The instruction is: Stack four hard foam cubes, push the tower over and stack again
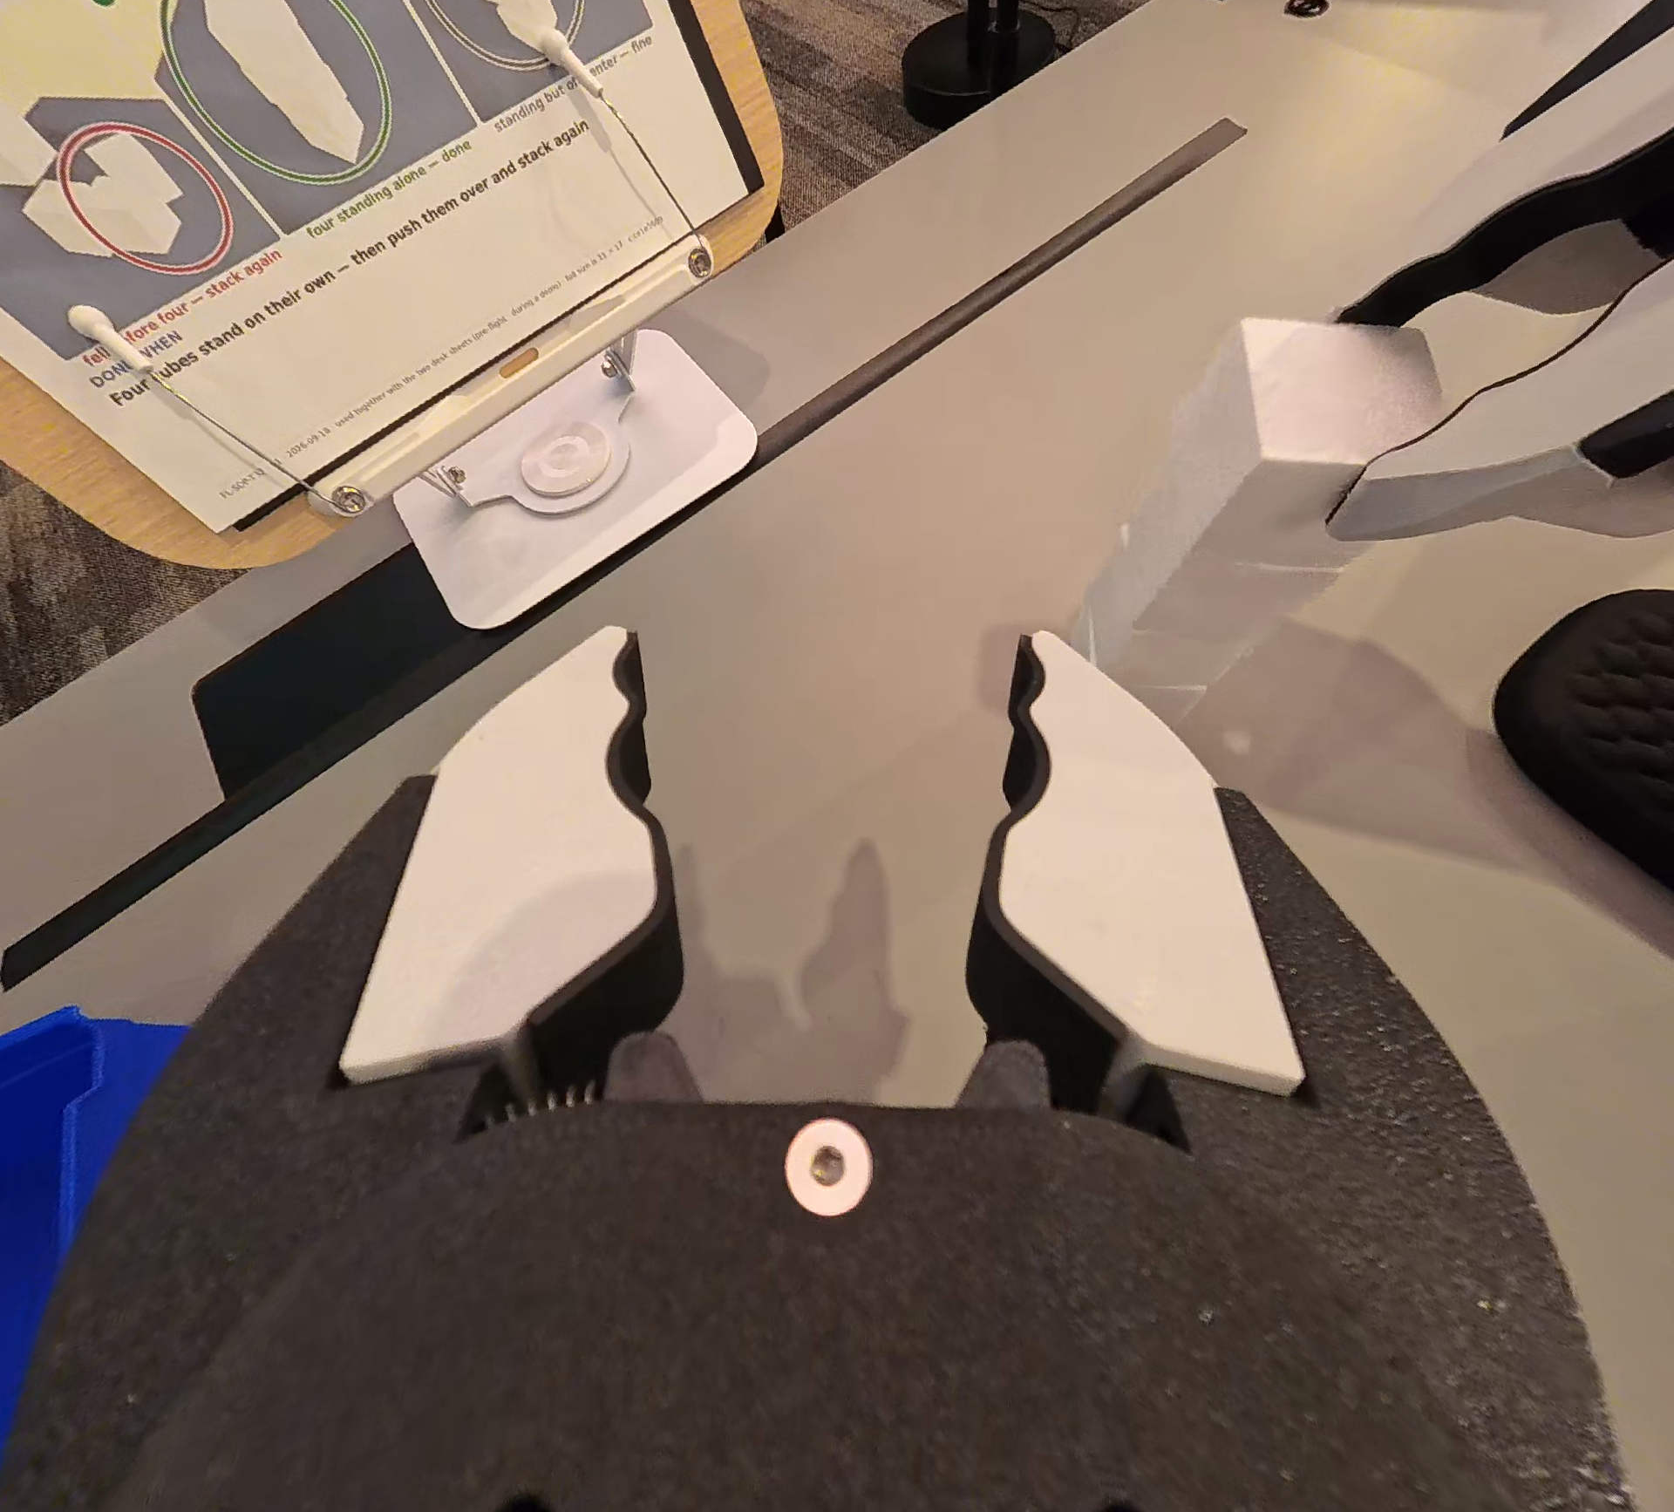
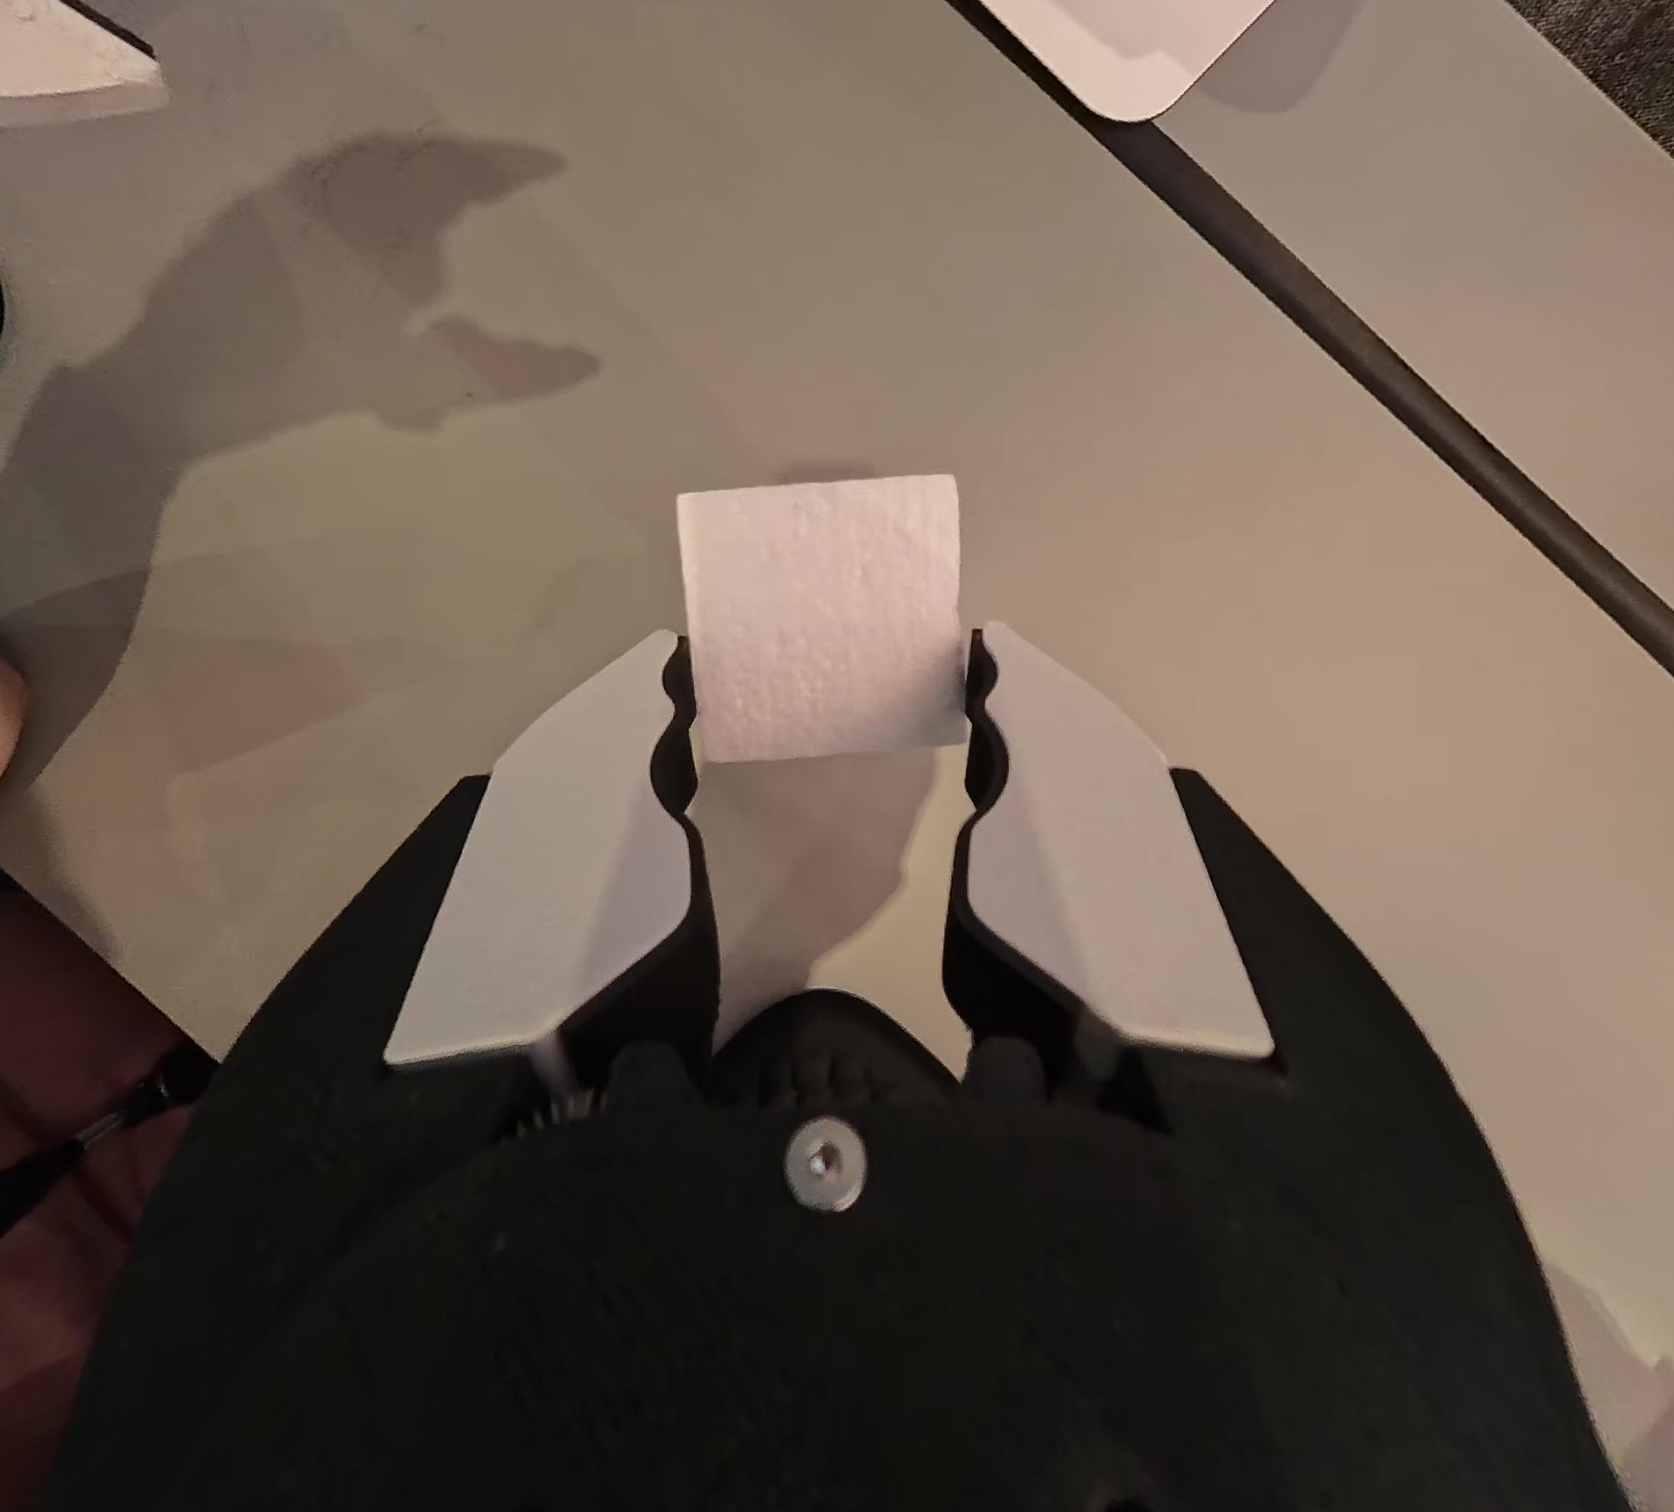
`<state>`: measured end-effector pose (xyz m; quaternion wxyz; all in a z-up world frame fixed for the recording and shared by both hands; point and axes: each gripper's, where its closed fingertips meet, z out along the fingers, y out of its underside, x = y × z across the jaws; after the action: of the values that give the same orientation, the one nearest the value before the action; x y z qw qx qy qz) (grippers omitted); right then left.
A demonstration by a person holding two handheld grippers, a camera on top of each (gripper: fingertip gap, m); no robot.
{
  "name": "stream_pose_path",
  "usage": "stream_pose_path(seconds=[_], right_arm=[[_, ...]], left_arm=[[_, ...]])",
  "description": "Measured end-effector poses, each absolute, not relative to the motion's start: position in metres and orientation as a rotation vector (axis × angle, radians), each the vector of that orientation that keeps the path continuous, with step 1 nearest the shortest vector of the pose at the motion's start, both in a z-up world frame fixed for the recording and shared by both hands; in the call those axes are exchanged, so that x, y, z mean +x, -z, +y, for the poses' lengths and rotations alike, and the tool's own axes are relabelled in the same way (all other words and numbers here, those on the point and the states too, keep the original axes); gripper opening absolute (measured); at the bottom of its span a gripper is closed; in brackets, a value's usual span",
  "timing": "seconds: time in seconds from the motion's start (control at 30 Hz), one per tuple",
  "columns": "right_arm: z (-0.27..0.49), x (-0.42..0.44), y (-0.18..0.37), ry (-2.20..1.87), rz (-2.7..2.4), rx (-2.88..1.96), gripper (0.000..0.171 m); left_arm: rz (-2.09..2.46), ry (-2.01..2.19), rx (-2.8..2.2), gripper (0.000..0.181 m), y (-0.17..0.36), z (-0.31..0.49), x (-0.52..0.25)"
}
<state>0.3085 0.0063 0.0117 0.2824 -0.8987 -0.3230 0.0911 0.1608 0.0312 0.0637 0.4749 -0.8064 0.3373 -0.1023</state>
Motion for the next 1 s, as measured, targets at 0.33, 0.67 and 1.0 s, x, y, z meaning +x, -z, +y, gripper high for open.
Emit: stream_pose_path(seconds=[0.33, 0.67, 1.0], right_arm=[[0.012, 0.309, -0.012, -0.205, -0.857, -2.385, 0.063], [0.021, 0.32, -0.108, -0.1, -0.848, -1.802, 0.065], [0.052, 0.419, -0.072, 0.036, -0.632, -1.968, 0.018]], left_arm=[[0.837, 0.245, -1.978, 0.077, -0.062, 0.031, 0.162], [0.811, 0.26, -1.952, 0.075, -0.069, 0.033, 0.155], [0.673, 0.259, -1.956, 0.073, -0.081, 0.036, 0.107]])
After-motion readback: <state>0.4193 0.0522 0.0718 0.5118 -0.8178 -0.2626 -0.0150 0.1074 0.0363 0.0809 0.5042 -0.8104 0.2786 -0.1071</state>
